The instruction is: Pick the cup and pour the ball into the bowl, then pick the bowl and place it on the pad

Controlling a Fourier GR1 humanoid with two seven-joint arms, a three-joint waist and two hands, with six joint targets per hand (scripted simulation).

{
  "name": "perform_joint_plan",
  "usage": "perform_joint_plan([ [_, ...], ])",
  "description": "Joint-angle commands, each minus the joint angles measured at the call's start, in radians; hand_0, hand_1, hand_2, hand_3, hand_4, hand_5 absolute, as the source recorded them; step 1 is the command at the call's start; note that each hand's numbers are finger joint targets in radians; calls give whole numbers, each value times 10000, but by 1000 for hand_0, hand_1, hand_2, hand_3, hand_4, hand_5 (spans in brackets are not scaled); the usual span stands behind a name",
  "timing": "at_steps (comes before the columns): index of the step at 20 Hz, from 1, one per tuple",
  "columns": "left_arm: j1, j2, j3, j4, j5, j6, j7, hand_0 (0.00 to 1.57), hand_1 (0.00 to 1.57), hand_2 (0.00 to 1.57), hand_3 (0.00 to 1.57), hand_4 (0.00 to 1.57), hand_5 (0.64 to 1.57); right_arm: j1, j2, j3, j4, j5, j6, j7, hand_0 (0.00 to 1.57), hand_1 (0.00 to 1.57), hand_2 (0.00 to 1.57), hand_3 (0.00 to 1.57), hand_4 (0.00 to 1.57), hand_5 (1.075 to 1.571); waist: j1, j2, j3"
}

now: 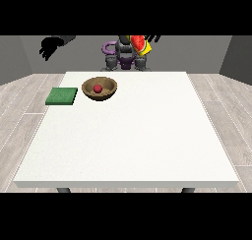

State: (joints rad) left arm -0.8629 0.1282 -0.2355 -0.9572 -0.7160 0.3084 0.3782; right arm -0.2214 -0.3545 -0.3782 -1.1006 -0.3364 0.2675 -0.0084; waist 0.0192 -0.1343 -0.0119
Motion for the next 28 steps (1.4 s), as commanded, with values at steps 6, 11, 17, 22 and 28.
perform_joint_plan([
  [6, 190, 1009, 4352, -1652, 6141, -2741, -2005, 0, 0, 0, 0, 1054, 1566, 389, 995, 105, 158, 344, -933, -656, 0, 0, 0, 0, 747, 1563, 1048, 818, 71],
  [11, 248, 2136, 5360, -1534, 7737, -4821, -2129, 0, 0, 0, 0, 1053, 1561, 540, 1967, 280, 519, 595, -1421, -1776, 0, 0, 0, 0, 741, 1567, 1483, 1487, 119],
  [17, 634, 3145, 6005, -1760, 8706, -5956, -2072, 0, 0, 0, 0, 1023, 1560, 209, 2150, 354, 1814, 841, -1377, -2852, 0, 0, 0, 0, 701, 1565, 1545, 2027, 126],
  [22, 961, 3740, 6302, -2080, 9134, -6200, -1897, 0, 0, 0, 0, 1001, 1542, -915, 1648, 133, 3172, 744, -1134, -3454, 0, 0, 0, 0, 582, 1558, 1438, 2487, 128],
  [28, 1451, 4157, 6572, -2488, 9471, -6146, -1910, 0, 0, 0, 0, 1012, 1536, -1415, 1896, 477, 4320, 1053, -1237, -4241, 0, 0, 0, 0, 523, 1554, 999, 2622, 126],
])
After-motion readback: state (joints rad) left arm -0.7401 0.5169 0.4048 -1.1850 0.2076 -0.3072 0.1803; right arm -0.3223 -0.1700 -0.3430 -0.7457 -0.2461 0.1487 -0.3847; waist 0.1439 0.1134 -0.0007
